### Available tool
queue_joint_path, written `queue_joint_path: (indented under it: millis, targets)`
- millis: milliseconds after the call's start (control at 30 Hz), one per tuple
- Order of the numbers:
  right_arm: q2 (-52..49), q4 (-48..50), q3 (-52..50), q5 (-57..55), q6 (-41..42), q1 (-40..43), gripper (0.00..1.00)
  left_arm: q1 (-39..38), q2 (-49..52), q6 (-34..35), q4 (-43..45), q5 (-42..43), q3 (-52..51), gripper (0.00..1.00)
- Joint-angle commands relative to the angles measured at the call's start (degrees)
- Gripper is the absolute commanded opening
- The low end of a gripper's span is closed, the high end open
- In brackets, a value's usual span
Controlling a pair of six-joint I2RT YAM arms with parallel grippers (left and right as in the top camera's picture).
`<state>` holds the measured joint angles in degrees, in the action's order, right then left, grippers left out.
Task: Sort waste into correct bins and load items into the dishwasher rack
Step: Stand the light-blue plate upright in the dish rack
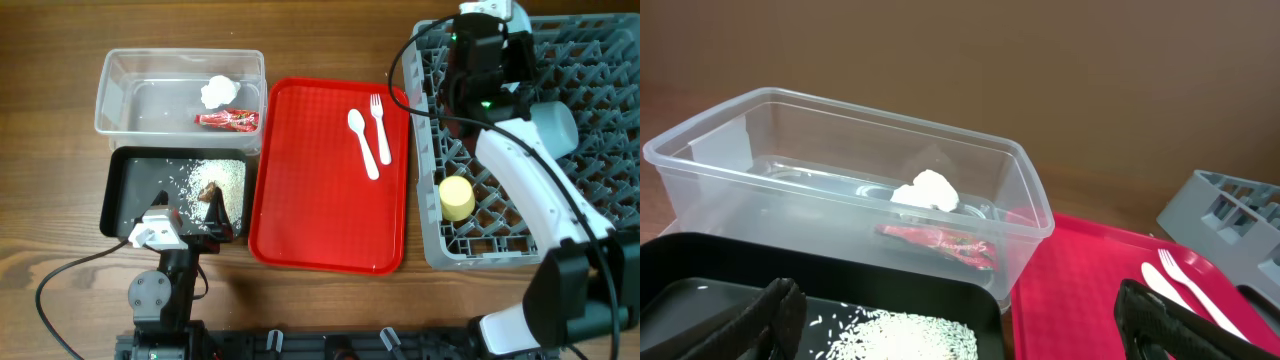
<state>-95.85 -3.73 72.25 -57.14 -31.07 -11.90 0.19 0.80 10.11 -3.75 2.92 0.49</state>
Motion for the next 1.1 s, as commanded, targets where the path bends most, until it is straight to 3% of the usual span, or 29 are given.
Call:
queue_joint_path:
  millis: [0,33,167,300,500,633,700,733,833,933,1067]
  targets:
    - [-3.32,0.74,0.02,-1.55,-3.28,-0.02,0.04,0.46,-0.39,-0.72,-0.39,0.46,-0.17,1.00]
    - [-4.02,0.92,0.02,-1.57,-3.34,-0.02,0.04,0.46,-0.39,-0.72,-0.39,0.48,-0.17,1.00]
    - [-3.85,3.10,0.02,-2.82,-3.39,-0.90,0.38,0.46,-0.39,-0.72,-0.39,0.46,-0.17,1.00]
    - [-2.99,3.85,0.02,-8.33,-1.27,-5.22,0.58,0.46,-0.39,-0.72,-0.39,0.46,-0.17,1.00]
    - [0.74,-4.31,0.09,-3.34,6.19,-13.44,0.59,0.46,-0.39,-0.72,-0.39,0.46,-0.17,1.00]
    - [6.86,-23.19,1.42,25.99,22.03,-19.37,0.64,0.46,-0.39,-0.72,-0.39,0.48,-0.17,1.00]
    - [8.26,-29.99,1.53,45.70,31.74,-20.13,0.75,0.46,-0.39,-0.72,-0.39,0.46,-0.17,1.00]
    - [8.17,-32.72,1.51,53.94,35.56,-20.09,0.75,0.46,-0.39,-0.72,-0.39,0.46,-0.17,1.00]
    - [5.88,-37.92,1.27,66.62,40.68,-19.91,0.75,0.46,-0.39,-0.72,-0.39,0.46,-0.17,1.00]
    - [2.19,-39.39,1.27,65.66,39.95,-19.63,0.75,0.46,-0.39,-0.72,-0.39,0.46,-0.17,1.00]
    - [-4.52,-34.32,1.27,57.96,39.60,-17.31,0.74,0.46,-0.39,-0.72,-0.39,0.46,-0.17,1.00]
